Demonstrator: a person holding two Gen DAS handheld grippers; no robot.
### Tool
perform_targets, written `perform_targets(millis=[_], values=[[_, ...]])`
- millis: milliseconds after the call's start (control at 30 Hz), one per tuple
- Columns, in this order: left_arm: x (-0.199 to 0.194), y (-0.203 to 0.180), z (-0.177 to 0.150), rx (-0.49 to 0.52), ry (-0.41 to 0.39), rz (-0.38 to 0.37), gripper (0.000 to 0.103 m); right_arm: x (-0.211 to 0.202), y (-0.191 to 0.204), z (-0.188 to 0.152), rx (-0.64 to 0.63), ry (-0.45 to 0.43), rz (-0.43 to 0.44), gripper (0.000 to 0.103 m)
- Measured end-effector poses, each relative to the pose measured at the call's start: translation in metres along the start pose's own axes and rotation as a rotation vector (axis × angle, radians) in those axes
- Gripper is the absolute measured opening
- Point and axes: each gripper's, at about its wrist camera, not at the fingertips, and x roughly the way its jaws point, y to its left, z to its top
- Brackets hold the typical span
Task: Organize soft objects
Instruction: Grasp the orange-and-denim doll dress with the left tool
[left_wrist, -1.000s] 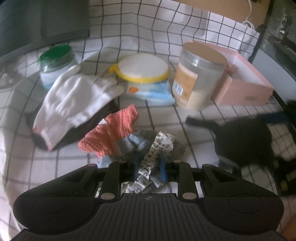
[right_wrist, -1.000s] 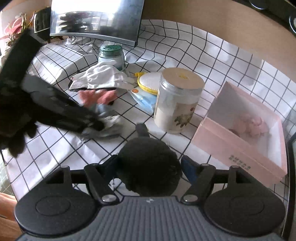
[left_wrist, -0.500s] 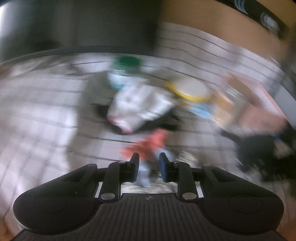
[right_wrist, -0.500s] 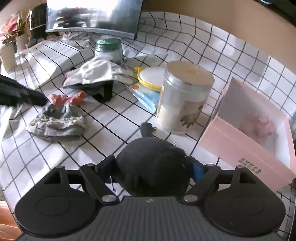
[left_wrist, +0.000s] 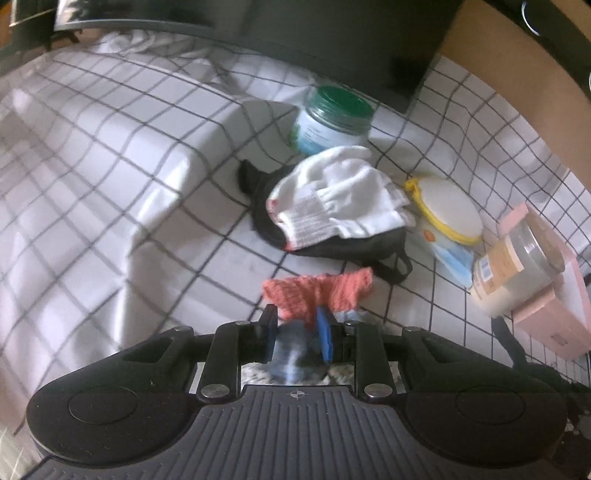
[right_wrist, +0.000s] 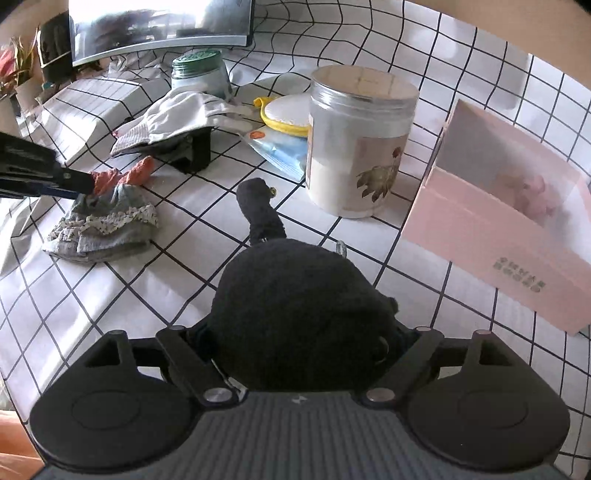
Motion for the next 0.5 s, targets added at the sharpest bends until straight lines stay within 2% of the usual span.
perform_targets(millis=[267,500], values=[[0.015,-0.046,0.004,0.180,0.010,-0.049,0.026,-0.001,-0.002,-0.004,0.008,-0.009,0.018,0.086],[0.021,-0.070,-0.005,0.267,0.027,-0.058,0.026,-0.002,-0.003,-0.005,0.000,-0.010,0.025,0.087]])
